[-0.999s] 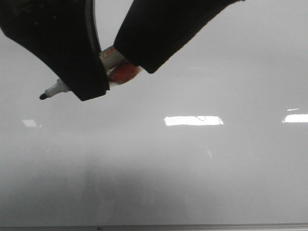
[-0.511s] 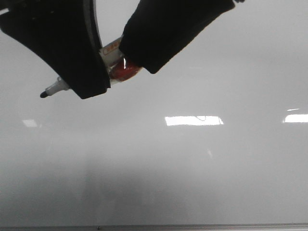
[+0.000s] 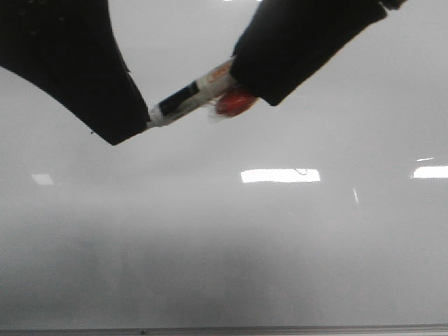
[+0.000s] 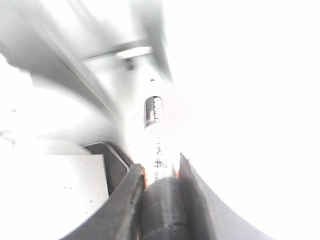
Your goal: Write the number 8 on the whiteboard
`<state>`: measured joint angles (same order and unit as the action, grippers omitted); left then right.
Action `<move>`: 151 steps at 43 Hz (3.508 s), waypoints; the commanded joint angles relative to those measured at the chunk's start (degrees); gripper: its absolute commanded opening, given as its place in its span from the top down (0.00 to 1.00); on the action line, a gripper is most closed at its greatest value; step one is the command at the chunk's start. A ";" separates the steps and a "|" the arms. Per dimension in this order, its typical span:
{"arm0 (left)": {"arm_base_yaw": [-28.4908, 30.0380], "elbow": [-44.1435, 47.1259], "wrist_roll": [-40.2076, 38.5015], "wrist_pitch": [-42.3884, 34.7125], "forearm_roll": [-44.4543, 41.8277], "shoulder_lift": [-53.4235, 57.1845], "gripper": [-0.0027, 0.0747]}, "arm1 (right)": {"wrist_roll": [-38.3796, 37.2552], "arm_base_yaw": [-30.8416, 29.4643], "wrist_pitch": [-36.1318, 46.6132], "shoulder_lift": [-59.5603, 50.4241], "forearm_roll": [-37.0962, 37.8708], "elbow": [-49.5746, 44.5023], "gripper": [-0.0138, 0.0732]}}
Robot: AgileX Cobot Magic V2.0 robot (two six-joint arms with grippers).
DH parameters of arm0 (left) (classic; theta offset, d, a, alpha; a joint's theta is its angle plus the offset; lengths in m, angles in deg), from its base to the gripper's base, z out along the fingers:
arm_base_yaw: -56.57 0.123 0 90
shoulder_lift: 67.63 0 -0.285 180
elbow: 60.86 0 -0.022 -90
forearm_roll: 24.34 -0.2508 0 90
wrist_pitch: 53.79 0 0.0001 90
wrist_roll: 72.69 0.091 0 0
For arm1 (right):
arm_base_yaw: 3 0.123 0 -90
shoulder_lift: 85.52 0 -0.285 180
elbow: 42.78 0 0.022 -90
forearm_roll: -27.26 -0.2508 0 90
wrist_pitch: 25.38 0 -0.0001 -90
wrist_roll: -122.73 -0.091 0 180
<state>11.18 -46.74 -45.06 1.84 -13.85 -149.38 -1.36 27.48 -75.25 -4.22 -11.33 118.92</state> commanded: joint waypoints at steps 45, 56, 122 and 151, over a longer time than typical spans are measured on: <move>10.76 39.02 -0.01 -36.31 17.72 48.23 0.99 | 0.04 -7.58 27.61 15.45 -20.20 8.34 0.92; 10.76 39.02 -0.01 -36.31 17.72 48.23 0.99 | 0.04 -4.86 28.71 19.16 -19.42 8.86 0.92; 10.76 39.02 -0.01 -36.31 17.72 48.23 0.99 | -0.01 -8.62 27.87 14.38 -20.00 3.53 0.91; 10.76 37.74 0.38 -35.30 17.27 47.38 0.99 | 3.10 -2.05 12.14 9.59 -4.49 12.58 0.91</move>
<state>21.93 -6.02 -44.94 -30.63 3.14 -100.98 -0.62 24.08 -60.20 10.54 -20.18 129.34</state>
